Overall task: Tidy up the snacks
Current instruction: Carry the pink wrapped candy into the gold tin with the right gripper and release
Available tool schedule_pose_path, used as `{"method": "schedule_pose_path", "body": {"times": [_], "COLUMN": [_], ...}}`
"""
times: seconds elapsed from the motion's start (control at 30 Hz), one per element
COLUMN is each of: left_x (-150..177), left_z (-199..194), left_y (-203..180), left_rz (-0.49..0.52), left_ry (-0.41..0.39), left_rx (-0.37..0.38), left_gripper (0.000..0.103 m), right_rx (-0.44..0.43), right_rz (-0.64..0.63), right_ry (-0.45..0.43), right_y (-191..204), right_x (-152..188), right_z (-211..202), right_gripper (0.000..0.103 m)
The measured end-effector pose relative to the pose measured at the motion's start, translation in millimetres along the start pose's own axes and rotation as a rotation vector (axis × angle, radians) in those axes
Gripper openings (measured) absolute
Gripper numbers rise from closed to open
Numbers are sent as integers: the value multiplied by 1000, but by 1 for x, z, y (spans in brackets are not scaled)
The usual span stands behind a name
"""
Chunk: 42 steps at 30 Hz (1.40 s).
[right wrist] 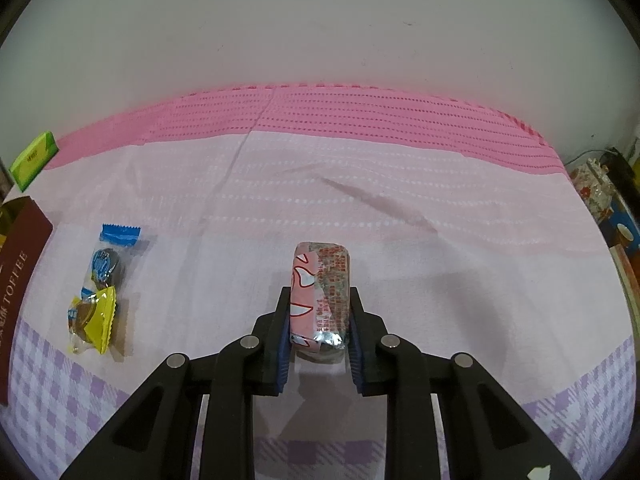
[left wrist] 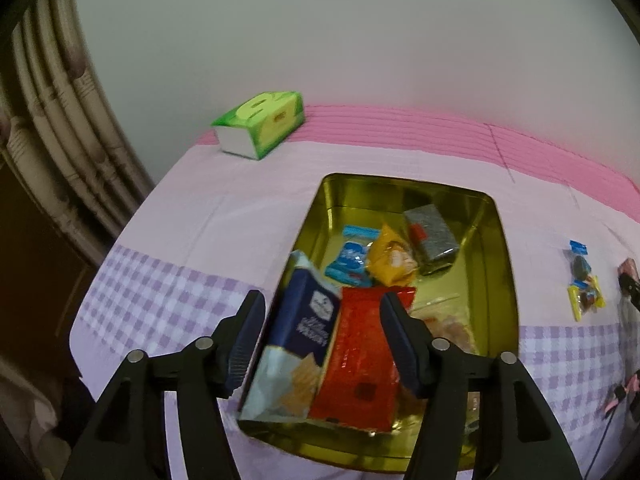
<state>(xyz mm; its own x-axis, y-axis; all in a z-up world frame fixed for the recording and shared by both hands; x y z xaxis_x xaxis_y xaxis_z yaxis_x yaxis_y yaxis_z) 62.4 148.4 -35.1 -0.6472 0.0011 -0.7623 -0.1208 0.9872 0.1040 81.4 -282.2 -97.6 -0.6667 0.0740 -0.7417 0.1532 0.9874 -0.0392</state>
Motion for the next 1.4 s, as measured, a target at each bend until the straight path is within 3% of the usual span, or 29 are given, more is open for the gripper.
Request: {"method": "schedule_pose_path", "body": {"times": [0.13, 0.33, 0.77, 0.97, 1.4], "left_x": [3, 2, 9, 12, 14], "left_z": [1, -1, -7, -5, -3], "left_y": [7, 15, 40, 53, 62], "left_rz": [-18, -40, -74, -99, -113], "left_ry": [9, 1, 19, 35, 49], "left_rx": [-10, -22, -63, -104, -136], "left_gripper": [61, 62, 63, 64, 65], "right_rx": [3, -60, -349, -434, -487], "right_rz": [-18, -37, -161, -213, -306], "right_ry": [8, -29, -98, -90, -59], "right_y": [7, 34, 168, 220, 297], "right_x": [-2, -19, -49, -50, -45], "right_z": [-4, -26, -76, -81, -70], "right_gripper": [22, 22, 22, 22, 22]}}
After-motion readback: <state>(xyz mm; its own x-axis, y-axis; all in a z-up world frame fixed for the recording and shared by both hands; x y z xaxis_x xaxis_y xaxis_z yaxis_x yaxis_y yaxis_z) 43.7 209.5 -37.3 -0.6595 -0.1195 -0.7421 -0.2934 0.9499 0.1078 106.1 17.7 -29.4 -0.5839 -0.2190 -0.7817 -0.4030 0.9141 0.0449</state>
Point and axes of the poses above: each gripper's, at about its wrist camera, not at the fingertips, and z roughly the way its jaws point, y to its left, x to its underside, the point moved 3 cm from there along z, roughly the way its jaws point, and after that the axes turned 13 degrees about -y, right-handed, at the moved point
